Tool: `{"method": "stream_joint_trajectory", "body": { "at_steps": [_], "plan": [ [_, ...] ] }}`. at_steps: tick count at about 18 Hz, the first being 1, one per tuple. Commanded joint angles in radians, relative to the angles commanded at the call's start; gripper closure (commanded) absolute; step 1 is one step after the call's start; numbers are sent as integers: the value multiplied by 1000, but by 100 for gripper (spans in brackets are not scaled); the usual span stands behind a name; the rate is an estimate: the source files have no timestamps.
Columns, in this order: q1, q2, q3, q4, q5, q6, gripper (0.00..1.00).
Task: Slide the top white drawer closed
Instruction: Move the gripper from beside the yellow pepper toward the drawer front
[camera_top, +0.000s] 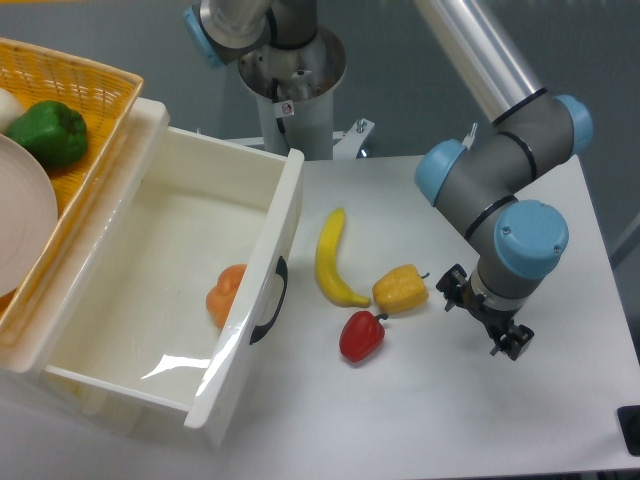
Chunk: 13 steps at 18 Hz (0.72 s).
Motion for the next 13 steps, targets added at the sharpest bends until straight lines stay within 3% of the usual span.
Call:
{"method": "stream_joint_trajectory", "body": {
  "at_steps": [7, 10, 13],
  "plan": [
    [-5, 24, -41, 2, -5, -18, 0],
    [-6, 61, -122, 81, -6, -35, 0],
    [-20, 80, -158, 115, -8, -205, 0]
  ]
}}
